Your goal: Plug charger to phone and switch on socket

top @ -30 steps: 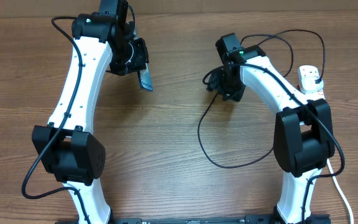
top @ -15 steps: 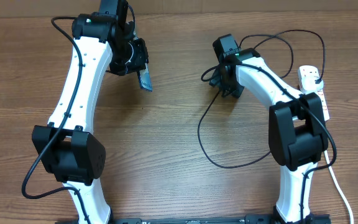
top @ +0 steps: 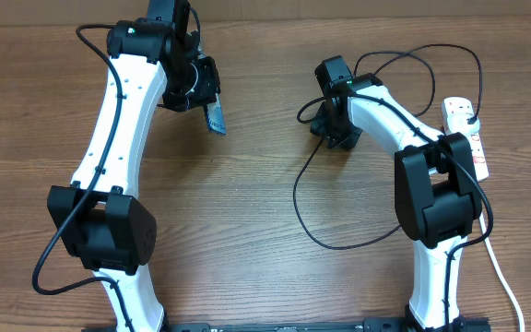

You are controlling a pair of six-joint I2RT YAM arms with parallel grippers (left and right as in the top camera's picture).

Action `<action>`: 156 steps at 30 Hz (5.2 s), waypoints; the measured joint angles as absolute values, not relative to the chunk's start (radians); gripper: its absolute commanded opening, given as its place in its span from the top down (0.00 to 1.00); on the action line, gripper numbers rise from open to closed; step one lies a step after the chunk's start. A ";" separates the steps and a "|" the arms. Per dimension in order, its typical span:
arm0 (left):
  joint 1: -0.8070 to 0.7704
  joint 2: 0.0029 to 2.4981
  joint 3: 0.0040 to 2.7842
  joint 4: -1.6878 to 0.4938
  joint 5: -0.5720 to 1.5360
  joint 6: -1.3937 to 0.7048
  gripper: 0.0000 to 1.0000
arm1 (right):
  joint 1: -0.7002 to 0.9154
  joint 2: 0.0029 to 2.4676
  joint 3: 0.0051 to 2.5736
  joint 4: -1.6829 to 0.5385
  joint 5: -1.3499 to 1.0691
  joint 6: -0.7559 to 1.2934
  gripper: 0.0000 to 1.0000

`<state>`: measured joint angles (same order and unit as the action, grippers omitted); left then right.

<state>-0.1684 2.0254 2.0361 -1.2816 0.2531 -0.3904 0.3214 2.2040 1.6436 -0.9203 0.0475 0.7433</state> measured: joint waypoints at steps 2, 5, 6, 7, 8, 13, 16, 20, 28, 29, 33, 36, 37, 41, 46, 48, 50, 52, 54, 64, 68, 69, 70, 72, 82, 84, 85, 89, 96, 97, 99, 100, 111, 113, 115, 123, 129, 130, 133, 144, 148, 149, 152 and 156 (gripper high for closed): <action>-0.168 2.025 2.036 -1.282 0.253 -0.390 0.96 | 0.321 2.204 1.644 -0.927 0.049 0.760 0.62; -0.168 2.025 2.036 -1.283 0.253 -0.390 0.96 | 0.321 2.204 1.644 -0.927 0.048 0.776 0.74; -0.168 2.025 2.036 -1.283 0.253 -0.390 0.96 | 0.322 2.204 1.644 -0.928 0.047 0.778 0.76; -0.168 2.025 2.036 -1.283 0.253 -0.390 0.96 | 0.322 2.204 1.644 -0.926 0.048 0.778 0.78; -0.168 2.025 2.036 -1.282 0.253 -0.390 0.96 | 0.322 2.204 1.644 -0.925 0.048 0.780 0.78; -0.176 2.025 2.036 -1.282 0.253 -0.390 0.96 | 0.322 2.204 1.644 -0.924 0.049 0.782 0.78; -0.179 2.025 2.036 -1.282 0.253 -0.390 0.96 | 0.322 2.205 1.644 -0.915 0.049 0.782 0.78; -0.184 2.025 2.036 -1.282 0.253 -0.390 0.96 | 0.323 2.206 1.644 -0.906 0.053 0.789 0.78; -0.184 2.025 2.036 -1.281 0.253 -0.390 0.96 | 0.323 2.206 1.644 -0.904 0.060 0.796 0.85; -0.184 2.025 2.036 -1.281 0.253 -0.390 0.96 | 0.323 2.206 1.644 -0.904 0.060 0.797 0.86; -0.184 2.025 2.036 -1.279 0.253 -0.390 0.96 | 0.323 2.208 1.644 -0.901 0.064 0.804 0.92; -0.184 2.025 2.036 -1.279 0.253 -0.390 0.96 | 0.323 2.208 1.644 -0.899 0.065 0.807 0.92; -0.184 2.025 2.036 -1.279 0.253 -0.390 0.96 | 0.323 2.208 1.644 -0.897 0.066 0.808 0.92; -0.184 2.025 2.036 -1.279 0.253 -0.390 0.96 | 0.323 2.209 1.644 -0.884 0.070 0.809 0.82; -0.184 2.025 2.036 -1.279 0.253 -0.390 0.96 | 0.324 2.209 1.644 -0.882 0.082 0.809 0.84; -0.184 2.025 2.036 -1.279 0.253 -0.390 0.96 | 0.323 2.209 1.644 -0.883 0.084 0.808 0.85; -0.184 2.025 2.036 -1.279 0.253 -0.390 0.96 | 0.323 2.209 1.644 -0.883 0.086 0.808 0.85; -0.184 2.025 2.036 -1.279 0.253 -0.390 0.96 | 0.323 2.209 1.644 -0.884 0.086 0.808 0.85; -0.184 2.025 2.036 -1.279 0.253 -0.390 0.96 | 0.323 2.209 1.644 -0.883 0.086 0.808 0.85; -0.184 2.025 2.036 -1.279 0.253 -0.390 0.96 | 0.323 2.210 1.644 -0.892 0.086 0.809 0.96; -0.184 2.025 2.036 -1.279 0.253 -0.390 0.96 | 0.323 2.210 1.644 -0.897 0.078 0.791 0.96; -0.184 2.025 2.036 -1.278 0.253 -0.390 0.96 | 0.321 2.210 1.644 -0.897 0.072 0.785 0.96; -0.184 2.025 2.036 -1.275 0.253 -0.390 0.96 | 0.315 2.210 1.644 -0.894 0.056 0.759 0.96; -0.183 2.025 2.035 -1.259 0.294 -0.361 0.96 | 0.307 2.209 1.649 -0.891 0.015 0.708 0.96; -0.145 2.022 2.090 -0.996 0.831 -0.122 0.96 | 0.275 1.892 1.665 -0.925 -0.403 0.293 0.96; -0.117 2.012 2.117 -0.972 0.847 -0.119 0.96 | 0.276 1.824 1.674 -0.967 -0.506 0.212 0.96; -0.105 2.005 2.130 -0.965 0.854 -0.119 0.96 | 0.276 1.810 1.674 -0.983 -0.547 0.184 0.96; -0.084 1.984 2.162 -0.954 0.879 -0.119 0.96 | 0.294 1.804 1.674 -1.011 -0.677 0.094 0.96; -0.085 1.979 2.165 -0.967 0.897 -0.119 0.96 | 0.386 1.804 1.674 -1.024 -0.517 0.187 0.79; -0.085 1.979 2.167 -0.984 0.871 -0.123 0.96 | 0.387 1.804 1.674 -1.037 -0.455 0.227 0.68; -0.085 1.979 2.168 -1.047 0.770 -0.145 0.96 | 0.389 1.804 1.674 -1.068 -0.340 0.315 0.35; -0.086 1.979 2.168 -1.081 0.690 -0.166 0.96 | 0.391 1.805 1.674 -1.078 -0.265 0.377 0.25; -0.085 1.979 2.168 -1.235 0.255 -0.263 0.96 | 0.395 2.056 2.075 -1.393 -0.146 0.423 0.13; -0.085 1.979 2.168 -1.242 0.233 -0.267 0.96 | 0.401 2.148 2.187 -1.429 -0.104 0.425 0.21; -0.085 1.979 2.168 -1.254 0.226 -0.268 0.96 | 0.408 2.215 2.198 -1.397 -0.065 0.459 0.43; -0.085 1.979 2.168 -1.274 0.219 -0.271 0.96 | 0.497 2.433 2.198 -1.283 0.066 0.557 0.49; -0.085 1.979 2.168 -1.288 0.219 -0.271 0.96 | 0.528 2.442 2.173 -1.198 0.135 0.604 0.50; -0.085 1.979 2.168 -1.288 0.219 -0.271 0.96 | 0.525 2.444 2.157 -1.186 0.134 0.607 0.49; -0.085 1.979 2.168 -1.288 0.219 -0.271 0.96 | 0.518 2.448 2.120 -1.160 0.132 0.611 0.49; -0.085 1.979 2.168 -1.288 0.219 -0.271 0.96 | 0.491 2.455 2.088 -1.123 0.130 0.615 0.51; -0.085 1.979 2.168 -1.288 0.219 -0.271 0.96 | 0.492 2.460 2.088 -1.129 0.129 0.618 0.53; -0.085 1.979 2.168 -1.288 0.219 -0.272 0.96 | 0.492 2.461 2.089 -1.129 0.126 0.618 0.56; -0.085 1.979 2.168 -1.291 0.219 -0.272 0.96 | 0.490 2.469 2.101 -1.144 0.099 0.620 0.63; -0.085 1.979 2.168 -1.291 0.219 -0.272 0.96 | 0.487 2.473 2.109 -1.161 0.080 0.620 0.79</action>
